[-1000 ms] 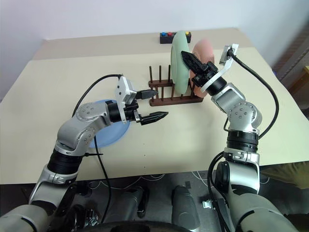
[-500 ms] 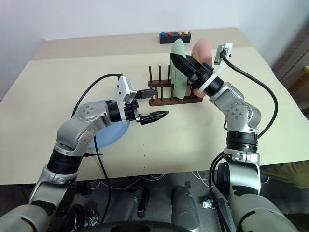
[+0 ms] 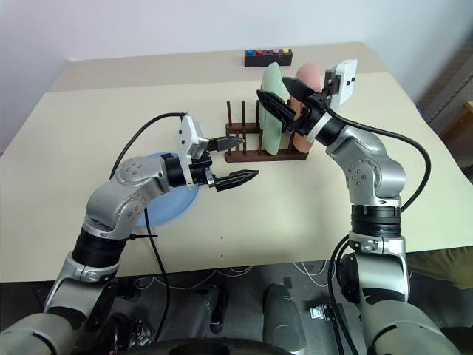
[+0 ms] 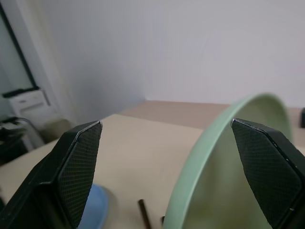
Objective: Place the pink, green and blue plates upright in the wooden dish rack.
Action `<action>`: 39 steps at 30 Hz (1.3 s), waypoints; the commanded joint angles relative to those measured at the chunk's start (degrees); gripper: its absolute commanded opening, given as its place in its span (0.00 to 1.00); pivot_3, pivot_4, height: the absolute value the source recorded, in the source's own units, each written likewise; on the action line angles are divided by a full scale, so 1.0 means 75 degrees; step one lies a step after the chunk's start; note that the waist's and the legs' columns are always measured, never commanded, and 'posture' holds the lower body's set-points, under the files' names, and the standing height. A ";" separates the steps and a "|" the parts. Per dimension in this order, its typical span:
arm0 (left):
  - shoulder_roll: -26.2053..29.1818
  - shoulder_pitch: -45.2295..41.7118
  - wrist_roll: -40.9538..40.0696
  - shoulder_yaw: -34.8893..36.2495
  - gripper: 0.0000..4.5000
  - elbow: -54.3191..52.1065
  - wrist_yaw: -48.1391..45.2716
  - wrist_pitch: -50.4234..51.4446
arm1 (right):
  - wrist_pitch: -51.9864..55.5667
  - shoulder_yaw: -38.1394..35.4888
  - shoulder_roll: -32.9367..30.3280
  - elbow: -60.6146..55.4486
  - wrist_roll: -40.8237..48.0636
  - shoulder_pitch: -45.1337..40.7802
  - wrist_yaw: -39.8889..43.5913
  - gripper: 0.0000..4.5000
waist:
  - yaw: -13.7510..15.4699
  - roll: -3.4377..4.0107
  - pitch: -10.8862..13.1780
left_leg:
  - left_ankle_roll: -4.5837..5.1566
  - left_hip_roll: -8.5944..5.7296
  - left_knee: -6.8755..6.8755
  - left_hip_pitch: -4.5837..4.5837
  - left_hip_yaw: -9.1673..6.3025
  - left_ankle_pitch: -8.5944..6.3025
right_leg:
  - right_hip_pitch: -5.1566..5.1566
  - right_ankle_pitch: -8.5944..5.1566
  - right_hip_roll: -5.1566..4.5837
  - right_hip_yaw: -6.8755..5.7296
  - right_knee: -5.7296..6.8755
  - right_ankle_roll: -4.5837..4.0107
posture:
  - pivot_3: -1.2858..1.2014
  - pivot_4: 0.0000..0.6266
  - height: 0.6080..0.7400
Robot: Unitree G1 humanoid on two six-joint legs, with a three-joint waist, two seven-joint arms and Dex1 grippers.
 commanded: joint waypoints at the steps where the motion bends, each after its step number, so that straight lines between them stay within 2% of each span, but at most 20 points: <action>1: -0.0001 -0.0088 -0.0072 0.0072 1.00 -0.0205 -0.0014 -0.0062 | -0.0484 -0.0067 -0.0102 -0.0112 -0.0289 -0.0199 -0.0070 0.98 | 0.0002 0.0000 0.0000 | 0.0000 0.0000 0.0000 0.0000 0.0000 0.0000 | 0.0000 0.0000 0.0000 0.0000 0.0000 0.0000 | 0.52 0.24 1.00; 7: 0.0102 -0.0117 -0.0040 0.0198 1.00 -0.0066 -0.0028 -0.0098 | -0.0754 -0.0639 -0.0054 -0.0161 0.0080 -0.0415 -0.0127 0.98 | 0.0005 0.0000 0.0000 | 0.0000 0.0000 0.0000 0.0000 0.0000 0.0000 | 0.0000 0.0000 0.0000 0.0000 -0.0001 0.0000 | 0.52 0.24 1.00; 12: 0.0339 -0.0203 -0.0165 0.0547 1.00 0.0108 -0.0029 0.0007 | -0.0632 -0.0904 -0.0303 -0.0802 0.0724 -0.0179 0.0552 0.98 | 0.0000 0.0000 0.0000 | 0.0000 0.0000 -0.0001 0.0000 -0.0001 0.0000 | 0.0000 0.0000 0.0000 0.0000 -0.0001 0.0000 | 0.52 0.24 1.00; 16: 0.1247 -0.0373 -0.0281 0.1340 1.00 0.0640 0.0021 0.0687 | 0.0179 -0.0681 -0.1144 -0.2024 0.1434 0.0597 0.1648 0.98 | -0.0010 0.0000 0.0001 | 0.0001 0.0001 -0.0004 0.0000 -0.0005 0.0000 | 0.0000 -0.0001 0.0000 -0.0004 -0.0001 0.0000 | 0.52 0.24 1.00; 21: 0.2295 -0.0832 -0.0620 0.2174 1.00 0.1546 -0.0259 0.1288 | 0.1632 -0.0649 -0.1868 -0.2574 0.2608 0.0977 0.1968 0.98 | -0.0010 -0.0002 0.0003 | 0.0002 0.0003 -0.0006 0.0001 -0.0006 -0.0001 | -0.0001 -0.0002 0.0001 -0.0006 0.0000 0.0000 | 0.52 0.24 1.00; 25: 0.3114 -0.0931 -0.0550 0.2693 1.00 0.2340 -0.0259 0.1662 | 0.1833 -0.0236 -0.2127 -0.2997 0.2379 0.1519 0.2141 0.98 | 0.0011 -0.0007 0.0003 | 0.0001 0.0002 -0.0007 0.0001 -0.0010 -0.0002 | 0.0004 -0.0002 -0.0002 -0.0009 -0.0010 0.0000 | 0.52 0.24 1.00; 30: 0.4261 -0.0344 0.0023 0.2619 1.00 0.2716 -0.0211 0.1978 | 0.0400 0.0473 -0.2567 -0.3679 0.0699 0.2389 0.2521 0.98 | 0.0008 -0.0008 0.0004 | -0.0001 0.0001 -0.0013 0.0000 -0.0006 -0.0003 | -0.0001 -0.0002 -0.0005 -0.0008 -0.0010 0.0001 | 0.52 0.24 1.00; 35: 0.4662 -0.0268 0.0129 0.2395 1.00 0.2861 -0.0031 0.3066 | -0.0121 0.0624 -0.2591 -0.3701 0.0333 0.2290 0.2698 0.98 | 0.0014 -0.0015 0.0008 | -0.0004 0.0003 -0.0007 0.0001 -0.0008 -0.0004 | 0.0000 -0.0002 -0.0003 -0.0009 -0.0004 0.0002 | 0.52 0.24 1.00; 38: 0.4469 -0.0664 -0.0190 0.2585 1.00 0.3515 0.0262 0.4554 | -0.0299 0.0710 -0.2475 -0.3532 0.0173 0.2113 0.2617 0.98 | 0.0030 -0.0017 0.0009 | -0.0004 0.0002 -0.0007 0.0000 -0.0011 -0.0004 | 0.0004 -0.0003 -0.0004 -0.0012 -0.0009 0.0002 | 0.52 0.24 1.00; 39: 0.4476 -0.0637 -0.0140 0.2510 1.00 0.3586 0.0278 0.4625 | -0.0384 0.0736 -0.2437 -0.3470 0.0104 0.2076 0.2596 0.98 | 0.0023 -0.0017 0.0008 | -0.0004 0.0002 -0.0007 0.0000 -0.0013 -0.0004 | 0.0004 -0.0003 -0.0003 -0.0014 -0.0007 0.0002 | 0.52 0.24 1.00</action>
